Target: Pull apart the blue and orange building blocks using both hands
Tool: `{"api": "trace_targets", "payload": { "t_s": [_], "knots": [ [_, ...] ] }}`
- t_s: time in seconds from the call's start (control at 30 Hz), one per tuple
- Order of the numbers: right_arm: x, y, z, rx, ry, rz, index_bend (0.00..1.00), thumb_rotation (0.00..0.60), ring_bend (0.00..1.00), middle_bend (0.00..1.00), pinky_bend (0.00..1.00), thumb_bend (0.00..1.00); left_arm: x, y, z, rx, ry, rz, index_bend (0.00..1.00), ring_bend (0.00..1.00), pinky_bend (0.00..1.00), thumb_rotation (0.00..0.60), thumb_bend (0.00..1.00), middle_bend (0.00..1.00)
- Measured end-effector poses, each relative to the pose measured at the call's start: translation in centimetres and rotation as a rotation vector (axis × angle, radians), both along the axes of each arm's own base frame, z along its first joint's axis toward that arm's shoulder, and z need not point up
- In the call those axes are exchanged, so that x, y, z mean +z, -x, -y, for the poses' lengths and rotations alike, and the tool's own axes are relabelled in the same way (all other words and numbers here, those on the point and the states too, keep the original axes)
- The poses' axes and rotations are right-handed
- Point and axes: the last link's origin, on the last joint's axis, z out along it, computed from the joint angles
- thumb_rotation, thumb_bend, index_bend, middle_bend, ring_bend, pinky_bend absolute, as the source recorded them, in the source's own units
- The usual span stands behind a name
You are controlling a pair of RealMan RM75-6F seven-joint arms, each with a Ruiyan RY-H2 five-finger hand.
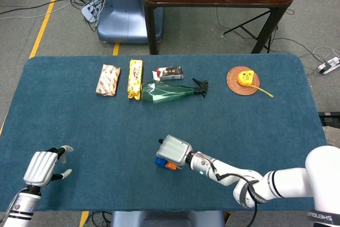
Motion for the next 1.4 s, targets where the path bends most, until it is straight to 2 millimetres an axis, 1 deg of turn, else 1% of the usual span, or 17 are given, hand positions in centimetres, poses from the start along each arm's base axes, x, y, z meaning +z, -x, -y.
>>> {"api": "trace_targets", "payload": {
  "t_s": [0.17,0.33,0.5,0.67,0.9,1.0,1.1,1.17,1.23,1.33,1.4],
  "knots": [
    [1.0,-0.2,0.6,-0.038,0.013,0.060,0.69,0.600,1.00,1.00,1.00,0.20,0.2,-0.6,-0.5,-0.007,-0.009,0.040,0.39,0.50,0.71,0.600,0.02,0.55],
    [2.1,-0.5,1.3,-0.086,0.025,0.132,0.69,0.600,1.00,1.00,1.00,0.20,0.4,-2.0,-1.3,-0.025,-0.010,0.115,0.35,0.51,0.72,0.600,0.02,0.55],
    [3.2,-0.5,1.9,-0.149,0.025,0.212,0.69,0.600,1.00,1.00,1.00,0.20,0.3,-3.3,-2.1,-0.042,-0.003,0.183,0.34,0.51,0.72,0.600,0.02,0.55],
    [4.2,-0.4,2.5,-0.215,0.018,0.300,0.69,0.600,1.00,1.00,1.00,0.20,0.1,-4.2,-2.5,-0.041,0.007,0.243,0.34,0.51,0.73,0.600,0.02,0.56],
    [5.4,-0.3,3.5,-0.311,-0.005,0.435,0.69,0.600,1.00,1.00,1.00,0.21,0.2,-5.8,-3.5,-0.018,0.020,0.376,0.33,0.53,0.75,0.600,0.02,0.59],
    [5.8,-0.1,4.0,-0.356,-0.023,0.494,0.69,0.600,1.00,1.00,1.00,0.21,0.4,-6.6,-4.1,-0.006,0.021,0.437,0.32,0.56,0.77,0.600,0.02,0.62],
    [6.1,-0.1,4.5,-0.402,-0.043,0.549,0.69,0.600,1.00,1.00,1.00,0.21,0.5,-7.6,-4.8,0.001,0.021,0.501,0.30,0.62,0.81,0.600,0.01,0.65],
    [6.3,-0.1,4.9,-0.430,-0.057,0.586,0.69,0.600,1.00,1.00,1.00,0.21,0.6,-8.3,-5.2,-0.003,0.018,0.530,0.29,0.67,0.88,0.600,0.01,0.69],
    [6.5,-0.2,5.2,-0.449,-0.066,0.613,0.70,0.600,1.00,1.00,1.00,0.22,0.5,-9.1,-5.7,-0.011,0.015,0.554,0.29,0.75,0.98,0.600,0.01,0.77],
    [6.8,-0.6,5.7,-0.469,-0.076,0.648,0.70,0.600,1.00,1.00,1.00,0.23,0.3,-10.2,-6.4,-0.020,0.016,0.573,0.27,0.85,1.00,0.600,0.00,0.86],
    [6.9,-0.8,5.9,-0.479,-0.077,0.665,0.70,0.600,1.00,1.00,1.00,0.24,0.2,-11.1,-6.9,-0.027,0.018,0.583,0.26,0.89,1.00,0.600,0.00,0.91]
  ]
}}
